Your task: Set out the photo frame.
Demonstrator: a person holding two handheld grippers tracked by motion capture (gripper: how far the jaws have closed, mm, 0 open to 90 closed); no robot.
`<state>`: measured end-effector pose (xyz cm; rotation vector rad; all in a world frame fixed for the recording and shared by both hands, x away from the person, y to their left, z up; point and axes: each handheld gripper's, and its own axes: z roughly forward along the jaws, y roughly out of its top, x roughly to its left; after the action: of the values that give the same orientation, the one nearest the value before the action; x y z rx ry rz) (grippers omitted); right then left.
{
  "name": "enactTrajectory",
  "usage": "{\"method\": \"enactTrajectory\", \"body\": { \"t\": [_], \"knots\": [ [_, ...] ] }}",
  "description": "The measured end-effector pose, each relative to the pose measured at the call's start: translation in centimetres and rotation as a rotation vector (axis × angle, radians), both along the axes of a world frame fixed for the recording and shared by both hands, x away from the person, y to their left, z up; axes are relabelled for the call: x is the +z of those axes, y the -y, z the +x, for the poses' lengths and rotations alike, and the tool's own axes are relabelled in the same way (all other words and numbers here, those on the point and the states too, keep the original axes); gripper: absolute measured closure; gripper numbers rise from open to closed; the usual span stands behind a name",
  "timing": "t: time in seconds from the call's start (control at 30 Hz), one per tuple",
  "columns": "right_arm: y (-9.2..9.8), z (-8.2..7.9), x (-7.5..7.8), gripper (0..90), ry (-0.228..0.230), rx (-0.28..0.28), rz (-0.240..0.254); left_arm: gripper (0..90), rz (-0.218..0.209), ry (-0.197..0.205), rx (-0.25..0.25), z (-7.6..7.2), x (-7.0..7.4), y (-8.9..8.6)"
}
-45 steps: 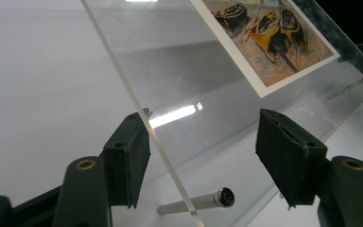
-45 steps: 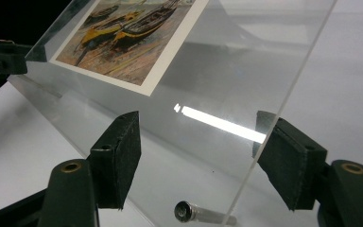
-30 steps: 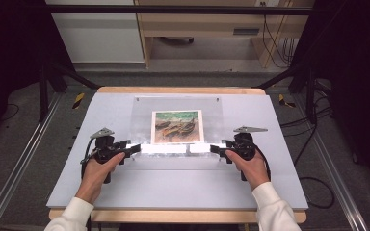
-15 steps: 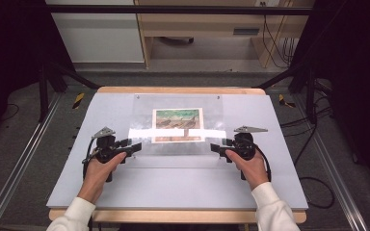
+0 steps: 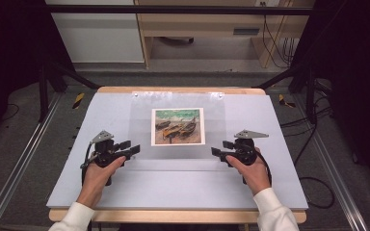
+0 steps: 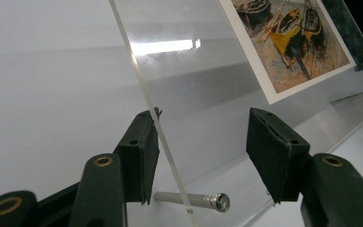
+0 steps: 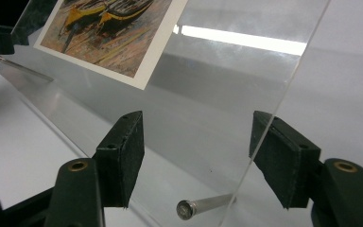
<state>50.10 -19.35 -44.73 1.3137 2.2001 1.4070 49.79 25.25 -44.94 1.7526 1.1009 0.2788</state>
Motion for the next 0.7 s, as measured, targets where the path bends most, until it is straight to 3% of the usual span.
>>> {"method": "enactTrajectory", "body": {
  "t": [0.7],
  "knots": [
    [0.2, -1.9, 0.1, 47.0, 0.024, -0.003, -0.034, 53.3, 0.011, 0.014, 0.012, -1.6, 0.0, -0.2]
  ]
}}
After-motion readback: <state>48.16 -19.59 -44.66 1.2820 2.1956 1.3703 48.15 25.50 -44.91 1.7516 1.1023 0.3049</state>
